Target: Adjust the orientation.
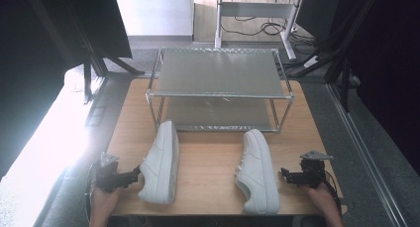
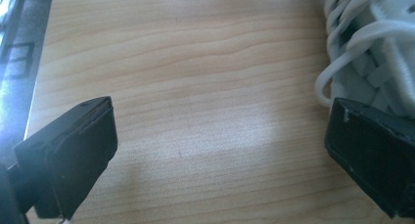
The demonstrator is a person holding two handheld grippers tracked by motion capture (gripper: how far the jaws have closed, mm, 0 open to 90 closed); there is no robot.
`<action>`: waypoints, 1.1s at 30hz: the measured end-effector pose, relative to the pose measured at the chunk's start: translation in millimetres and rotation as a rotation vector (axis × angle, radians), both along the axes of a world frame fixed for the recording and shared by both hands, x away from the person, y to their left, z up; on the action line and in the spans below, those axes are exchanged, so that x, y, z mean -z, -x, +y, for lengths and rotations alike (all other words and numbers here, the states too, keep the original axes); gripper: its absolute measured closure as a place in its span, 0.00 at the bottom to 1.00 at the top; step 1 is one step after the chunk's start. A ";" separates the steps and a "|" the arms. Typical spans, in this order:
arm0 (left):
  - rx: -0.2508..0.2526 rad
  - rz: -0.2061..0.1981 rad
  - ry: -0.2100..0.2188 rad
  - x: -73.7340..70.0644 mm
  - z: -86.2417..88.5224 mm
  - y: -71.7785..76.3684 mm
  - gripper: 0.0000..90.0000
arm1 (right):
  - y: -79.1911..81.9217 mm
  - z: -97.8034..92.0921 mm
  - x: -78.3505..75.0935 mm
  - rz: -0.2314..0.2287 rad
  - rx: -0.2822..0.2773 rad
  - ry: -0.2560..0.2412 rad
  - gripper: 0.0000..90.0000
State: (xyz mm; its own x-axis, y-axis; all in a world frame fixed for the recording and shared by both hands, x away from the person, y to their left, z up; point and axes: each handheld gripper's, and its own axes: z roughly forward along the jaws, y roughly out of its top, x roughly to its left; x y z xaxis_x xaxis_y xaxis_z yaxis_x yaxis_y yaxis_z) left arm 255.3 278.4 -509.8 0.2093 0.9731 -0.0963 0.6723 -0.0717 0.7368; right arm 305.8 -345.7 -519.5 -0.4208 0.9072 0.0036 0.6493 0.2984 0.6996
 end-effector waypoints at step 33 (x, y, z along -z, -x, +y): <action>0.082 -0.098 -0.020 -26.9 -33.6 0.4 0.00 | -0.6 -0.2 0.0 0.000 -0.008 0.001 0.00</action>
State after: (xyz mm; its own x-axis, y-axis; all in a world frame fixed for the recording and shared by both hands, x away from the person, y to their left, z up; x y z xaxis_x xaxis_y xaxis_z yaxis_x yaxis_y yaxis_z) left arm 254.9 244.8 -482.9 0.2955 0.9539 -0.0525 0.5884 -0.1384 0.7966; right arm 306.4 -345.8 -519.6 -0.4277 0.9039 0.0027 0.6469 0.3039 0.6994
